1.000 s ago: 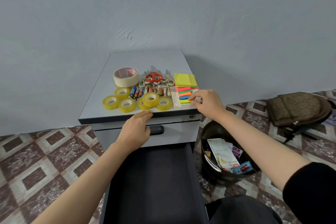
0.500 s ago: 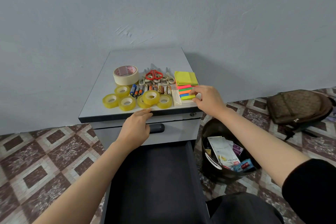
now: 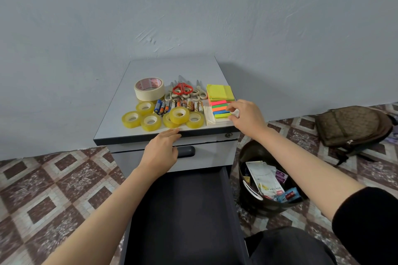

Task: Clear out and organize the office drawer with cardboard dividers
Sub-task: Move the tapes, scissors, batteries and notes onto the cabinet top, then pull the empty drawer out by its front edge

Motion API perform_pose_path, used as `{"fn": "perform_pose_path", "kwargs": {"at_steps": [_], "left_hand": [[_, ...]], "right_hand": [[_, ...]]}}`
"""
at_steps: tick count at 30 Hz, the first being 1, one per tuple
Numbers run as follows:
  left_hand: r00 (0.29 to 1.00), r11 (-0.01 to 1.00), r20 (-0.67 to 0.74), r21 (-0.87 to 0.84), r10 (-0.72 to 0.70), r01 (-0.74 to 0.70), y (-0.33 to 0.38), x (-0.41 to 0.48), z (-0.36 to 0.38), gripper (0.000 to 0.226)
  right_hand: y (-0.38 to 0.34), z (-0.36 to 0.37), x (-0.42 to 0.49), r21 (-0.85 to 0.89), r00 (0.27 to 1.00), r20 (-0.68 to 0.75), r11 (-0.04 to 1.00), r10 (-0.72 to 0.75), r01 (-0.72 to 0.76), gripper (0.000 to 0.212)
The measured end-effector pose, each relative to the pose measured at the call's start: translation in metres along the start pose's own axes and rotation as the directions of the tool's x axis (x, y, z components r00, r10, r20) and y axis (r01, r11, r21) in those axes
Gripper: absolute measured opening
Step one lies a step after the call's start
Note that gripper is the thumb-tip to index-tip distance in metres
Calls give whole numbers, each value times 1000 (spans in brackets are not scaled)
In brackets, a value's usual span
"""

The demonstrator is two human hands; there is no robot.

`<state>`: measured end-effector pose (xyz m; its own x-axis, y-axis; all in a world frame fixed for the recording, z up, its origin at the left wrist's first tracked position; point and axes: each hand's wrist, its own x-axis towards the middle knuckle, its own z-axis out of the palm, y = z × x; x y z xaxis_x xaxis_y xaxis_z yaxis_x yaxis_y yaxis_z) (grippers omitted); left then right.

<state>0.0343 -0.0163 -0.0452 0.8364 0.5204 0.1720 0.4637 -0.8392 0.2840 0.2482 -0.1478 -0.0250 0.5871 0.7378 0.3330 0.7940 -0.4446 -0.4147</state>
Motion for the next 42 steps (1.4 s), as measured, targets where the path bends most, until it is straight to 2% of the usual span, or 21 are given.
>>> {"fn": "perform_pose_path", "kwargs": {"at_steps": [4, 7, 9, 12, 16, 18, 19, 21, 23, 24, 26, 28, 29, 33, 39, 42], "left_hand": [[999, 1000, 24, -4, -22, 22, 2, -2, -2, 48], [996, 998, 87, -62, -28, 33, 4, -4, -7, 46], [994, 992, 74, -92, -81, 87, 7, -13, -9, 40], [956, 923, 61, -248, -288, 294, 9, -47, 0, 26], [838, 708, 293, -448, -461, 546, -10, -119, 42, 17], [730, 560, 444, -469, -519, 683, -21, -155, 69, 19], [663, 486, 512, -451, -546, 749, -24, -170, 81, 23], [532, 343, 611, -408, -586, 846, -29, -199, 101, 28], [454, 261, 651, -377, -608, 889, -29, -216, 114, 26], [459, 301, 635, -348, -621, 888, -31, -221, 118, 23], [504, 481, 573, -207, -646, 852, -32, -226, 121, 20], [543, 620, 542, -51, -641, 783, -29, -228, 119, 24], [546, 648, 552, -13, -630, 761, -27, -228, 118, 25], [531, 676, 548, 88, -646, 732, -23, -222, 120, 38], [529, 647, 471, 125, -706, 752, -25, -220, 126, 33], [516, 641, 476, 142, -713, 754, -25, -219, 127, 34]], "right_hand": [[-11, -1, -9, 83, 994, -88, 995, 63, -55, 19], [-31, -4, -27, 222, 983, -156, 973, 97, -61, 13], [-46, -3, -46, 327, 980, -157, 943, 120, -63, 7], [-65, 12, -87, 486, 985, -56, 866, 161, -114, 10], [-83, 56, -158, 556, 955, 209, 778, 210, -293, 16], [-86, 80, -190, 539, 887, 378, 716, 265, -443, 21], [-86, 91, -205, 510, 827, 472, 670, 306, -539, 24], [-87, 112, -231, 368, 660, 640, 598, 393, -712, 30], [-86, 127, -252, 140, 515, 727, 635, 455, -759, 28], [-86, 132, -260, 27, 474, 747, 690, 467, -723, 27], [-86, 136, -270, -163, 433, 769, 799, 471, -579, 28], [-87, 137, -276, -288, 441, 761, 857, 476, -428, 37], [-88, 138, -277, -318, 455, 751, 865, 479, -387, 43], [-91, 145, -277, -331, 451, 717, 828, 532, -452, 45], [-90, 155, -286, -242, 429, 702, 757, 569, -607, 27], [-89, 154, -286, -211, 444, 682, 738, 581, -642, 37]]}}
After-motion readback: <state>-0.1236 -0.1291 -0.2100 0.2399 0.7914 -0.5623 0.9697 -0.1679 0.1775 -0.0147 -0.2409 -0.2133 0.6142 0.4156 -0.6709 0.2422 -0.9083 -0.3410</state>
